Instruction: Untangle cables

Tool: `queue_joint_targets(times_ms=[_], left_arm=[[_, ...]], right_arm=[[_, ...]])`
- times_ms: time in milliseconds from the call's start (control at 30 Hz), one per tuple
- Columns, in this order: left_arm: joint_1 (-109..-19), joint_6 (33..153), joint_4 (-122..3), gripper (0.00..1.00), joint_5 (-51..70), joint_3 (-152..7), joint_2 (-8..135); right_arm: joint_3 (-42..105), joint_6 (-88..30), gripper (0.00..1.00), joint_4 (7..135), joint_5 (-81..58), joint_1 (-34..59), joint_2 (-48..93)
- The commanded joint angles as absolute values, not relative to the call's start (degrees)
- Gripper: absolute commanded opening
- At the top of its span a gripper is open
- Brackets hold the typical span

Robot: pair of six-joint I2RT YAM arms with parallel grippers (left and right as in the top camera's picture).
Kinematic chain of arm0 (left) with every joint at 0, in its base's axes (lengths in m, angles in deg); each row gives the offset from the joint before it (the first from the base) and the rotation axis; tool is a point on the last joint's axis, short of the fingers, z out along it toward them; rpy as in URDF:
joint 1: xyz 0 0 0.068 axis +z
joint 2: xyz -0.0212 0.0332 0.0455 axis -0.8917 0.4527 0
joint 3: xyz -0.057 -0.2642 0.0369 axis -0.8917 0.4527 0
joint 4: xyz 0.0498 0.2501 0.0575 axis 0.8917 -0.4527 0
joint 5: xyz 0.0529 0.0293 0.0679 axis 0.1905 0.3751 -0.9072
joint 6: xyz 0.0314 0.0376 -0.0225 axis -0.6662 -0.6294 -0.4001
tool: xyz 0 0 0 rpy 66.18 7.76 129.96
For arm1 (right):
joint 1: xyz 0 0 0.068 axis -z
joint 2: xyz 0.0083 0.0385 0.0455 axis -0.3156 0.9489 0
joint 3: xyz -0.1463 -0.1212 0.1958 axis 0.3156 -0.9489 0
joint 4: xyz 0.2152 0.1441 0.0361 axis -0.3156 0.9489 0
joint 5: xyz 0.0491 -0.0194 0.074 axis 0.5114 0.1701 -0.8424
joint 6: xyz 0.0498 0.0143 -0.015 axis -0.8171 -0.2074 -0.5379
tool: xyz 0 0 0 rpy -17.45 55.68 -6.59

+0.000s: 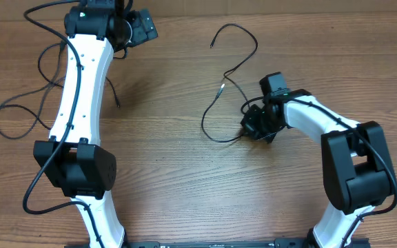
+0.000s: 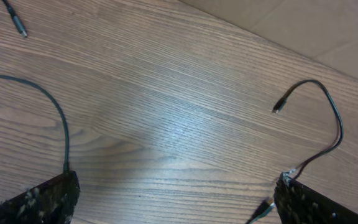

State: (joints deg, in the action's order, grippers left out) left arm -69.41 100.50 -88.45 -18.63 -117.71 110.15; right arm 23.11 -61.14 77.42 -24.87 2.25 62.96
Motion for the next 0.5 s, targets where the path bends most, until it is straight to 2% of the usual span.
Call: queue_joint_targets(times_ms=[0,467], left_arm=[[-70.46,99.02,-88.19,1.00,-18.36,-117.52,110.48],[-71.07,99.02,-88.19,1.00,-18.36,-117.52,110.48]], right_arm=[[20.62,-62.03,0.04,78.16,-23.18,0.31,66.13],[20.62,-62.03,0.04,78.14,-26.16,-3.73,66.13]])
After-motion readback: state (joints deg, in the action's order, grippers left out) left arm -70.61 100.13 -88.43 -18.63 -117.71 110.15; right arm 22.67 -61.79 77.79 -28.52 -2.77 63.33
